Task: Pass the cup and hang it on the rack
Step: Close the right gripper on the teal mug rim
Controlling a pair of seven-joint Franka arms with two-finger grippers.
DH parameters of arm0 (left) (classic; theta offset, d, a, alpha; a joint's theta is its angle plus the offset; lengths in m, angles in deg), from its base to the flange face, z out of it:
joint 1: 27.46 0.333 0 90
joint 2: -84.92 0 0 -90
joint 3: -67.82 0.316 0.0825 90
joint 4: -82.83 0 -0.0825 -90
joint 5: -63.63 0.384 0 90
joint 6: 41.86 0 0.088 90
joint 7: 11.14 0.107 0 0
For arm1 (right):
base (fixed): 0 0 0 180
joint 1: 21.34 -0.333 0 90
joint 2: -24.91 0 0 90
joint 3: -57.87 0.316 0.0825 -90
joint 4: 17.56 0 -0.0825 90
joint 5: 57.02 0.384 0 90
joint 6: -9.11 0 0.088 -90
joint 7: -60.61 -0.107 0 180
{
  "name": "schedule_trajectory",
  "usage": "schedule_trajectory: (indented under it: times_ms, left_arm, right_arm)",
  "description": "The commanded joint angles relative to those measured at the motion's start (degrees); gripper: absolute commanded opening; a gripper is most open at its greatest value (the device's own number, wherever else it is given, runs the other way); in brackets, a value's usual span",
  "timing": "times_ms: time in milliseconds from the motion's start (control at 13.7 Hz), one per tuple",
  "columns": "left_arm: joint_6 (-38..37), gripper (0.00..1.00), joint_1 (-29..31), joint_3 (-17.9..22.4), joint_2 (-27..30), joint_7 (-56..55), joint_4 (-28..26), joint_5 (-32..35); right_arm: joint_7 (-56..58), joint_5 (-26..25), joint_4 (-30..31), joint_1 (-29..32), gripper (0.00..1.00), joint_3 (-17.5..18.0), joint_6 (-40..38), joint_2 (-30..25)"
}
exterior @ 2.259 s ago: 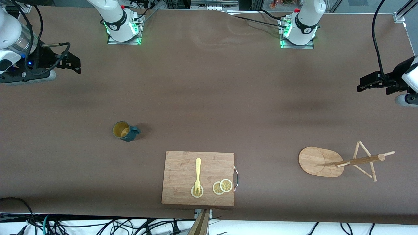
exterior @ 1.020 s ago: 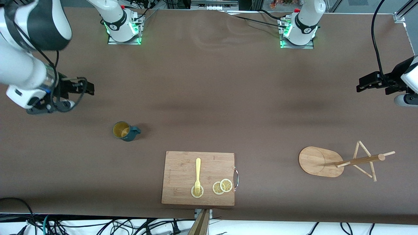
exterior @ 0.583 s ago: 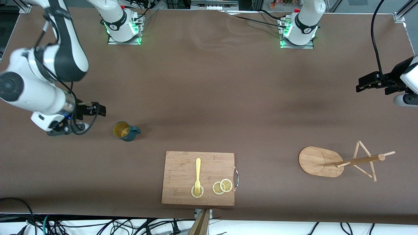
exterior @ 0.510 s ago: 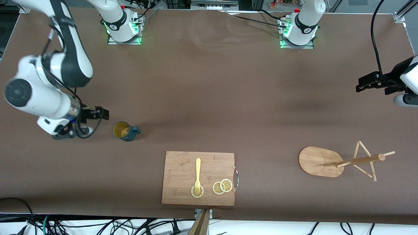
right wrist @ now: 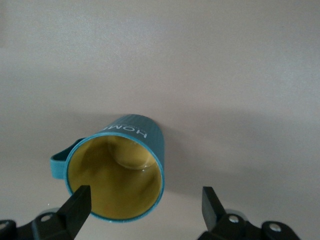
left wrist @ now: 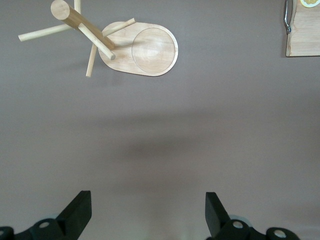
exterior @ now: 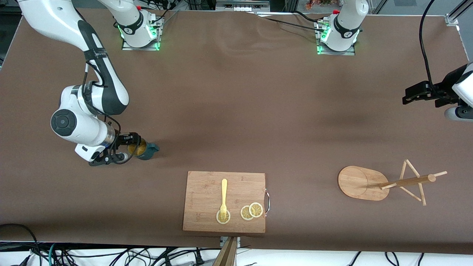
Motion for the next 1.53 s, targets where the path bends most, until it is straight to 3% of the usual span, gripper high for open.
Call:
schedule_trajectory:
  times_ms: [0, 146, 291, 510, 802, 1020, 1239, 1457]
  left_arm:
    - [-0.22, 1.00, 0.01, -0.23, -0.73, 0.18, 1.49, 0.12]
    - [-0.22, 1.00, 0.01, -0.23, -0.73, 0.18, 1.40, 0.12]
    - [-0.22, 1.00, 0.01, -0.23, -0.81, 0.18, 1.49, 0.12]
    - [-0.22, 1.00, 0.01, 0.03, -0.81, 0.18, 1.49, 0.12]
    - [-0.22, 1.00, 0.01, -0.14, -0.81, 0.18, 1.49, 0.12]
    - [-0.22, 1.00, 0.01, -0.14, -0.81, 0.18, 1.49, 0.12]
    - [-0.22, 1.00, 0.01, -0.06, -0.81, 0.18, 1.49, 0.12]
    - [-0.22, 1.00, 0.01, -0.14, -0.81, 0.18, 1.49, 0.12]
  right_arm:
    - [-0.84, 0.80, 0.77, -0.87, 0.95, 0.13, 2.59, 1.09]
    - [-0.75, 0.80, 0.77, -0.52, 0.95, 0.13, 3.74, 2.05]
    - [-0.75, 0.71, 0.77, -0.61, 0.88, 0.13, 3.92, 2.24]
    - [-0.84, 0.71, 0.77, -0.52, 0.63, 0.13, 4.70, 3.20]
    - [-0.84, 0.80, 0.86, -0.61, 0.22, 0.13, 4.80, 3.46]
    - [-0.40, 0.89, 0.77, -0.61, 0.04, 0.30, 4.80, 3.47]
    - [-0.84, 0.89, 0.50, -1.04, 0.00, 0.66, 4.27, 3.20]
    - [-4.41, 0.97, -0.11, -1.57, 0.00, 5.03, 2.61, 2.33]
